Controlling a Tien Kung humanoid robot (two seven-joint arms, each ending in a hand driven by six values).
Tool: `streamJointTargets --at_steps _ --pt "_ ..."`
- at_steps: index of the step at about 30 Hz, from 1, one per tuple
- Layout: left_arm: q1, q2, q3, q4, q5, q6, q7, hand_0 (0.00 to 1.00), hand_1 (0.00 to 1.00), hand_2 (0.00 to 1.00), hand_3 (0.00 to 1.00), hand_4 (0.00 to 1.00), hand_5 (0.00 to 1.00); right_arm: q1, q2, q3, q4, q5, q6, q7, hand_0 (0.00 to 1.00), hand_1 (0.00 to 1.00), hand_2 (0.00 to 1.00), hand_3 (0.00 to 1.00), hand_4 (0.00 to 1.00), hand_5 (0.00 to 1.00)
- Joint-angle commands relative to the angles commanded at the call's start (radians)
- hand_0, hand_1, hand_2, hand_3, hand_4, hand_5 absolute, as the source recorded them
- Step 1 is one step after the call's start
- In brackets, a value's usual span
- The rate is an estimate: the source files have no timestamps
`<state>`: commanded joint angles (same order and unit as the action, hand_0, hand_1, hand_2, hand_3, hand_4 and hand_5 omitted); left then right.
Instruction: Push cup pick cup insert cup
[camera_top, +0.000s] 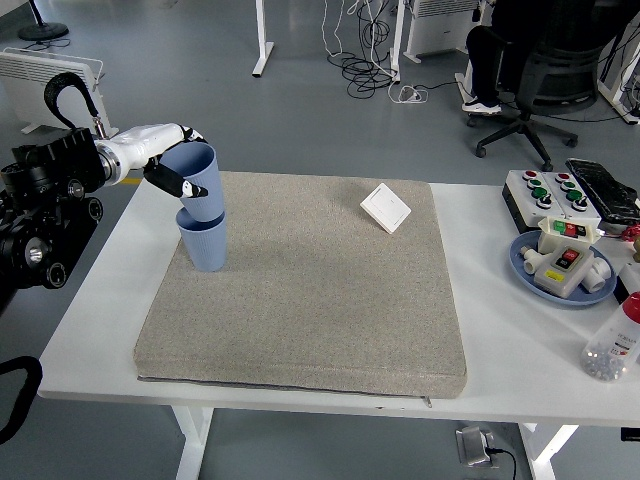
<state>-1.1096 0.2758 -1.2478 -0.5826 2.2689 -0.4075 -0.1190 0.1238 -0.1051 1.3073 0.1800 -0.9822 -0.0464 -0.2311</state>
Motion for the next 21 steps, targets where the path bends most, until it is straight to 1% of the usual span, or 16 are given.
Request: streamJointTargets --at_steps 7,13,21 --pt "0.003 -0.003 -0.011 0.032 0.0 0.021 -0.015 0.507 0.461 0.443 0.415 0.492 0.002 0.003 -0.001 -0.002 0.0 0.0 0.0 0.0 0.759 0.655 0.678 0.564 0.099 0.466" --pt "0.004 -0.001 -0.021 0.049 0.0 0.023 -0.017 0.506 0.462 0.443 0.414 0.495 0.002 0.003 -0.001 -0.004 0.0 0.003 0.0 0.0 0.759 0.655 0.679 0.564 0.099 0.466" --pt "-0.002 0.001 0.021 0.057 0.0 0.029 -0.018 0.503 0.462 0.446 0.413 0.5 0.002 0.004 -0.001 -0.005 0.0 0.002 0.001 0.001 0.759 0.655 0.679 0.564 0.099 0.466"
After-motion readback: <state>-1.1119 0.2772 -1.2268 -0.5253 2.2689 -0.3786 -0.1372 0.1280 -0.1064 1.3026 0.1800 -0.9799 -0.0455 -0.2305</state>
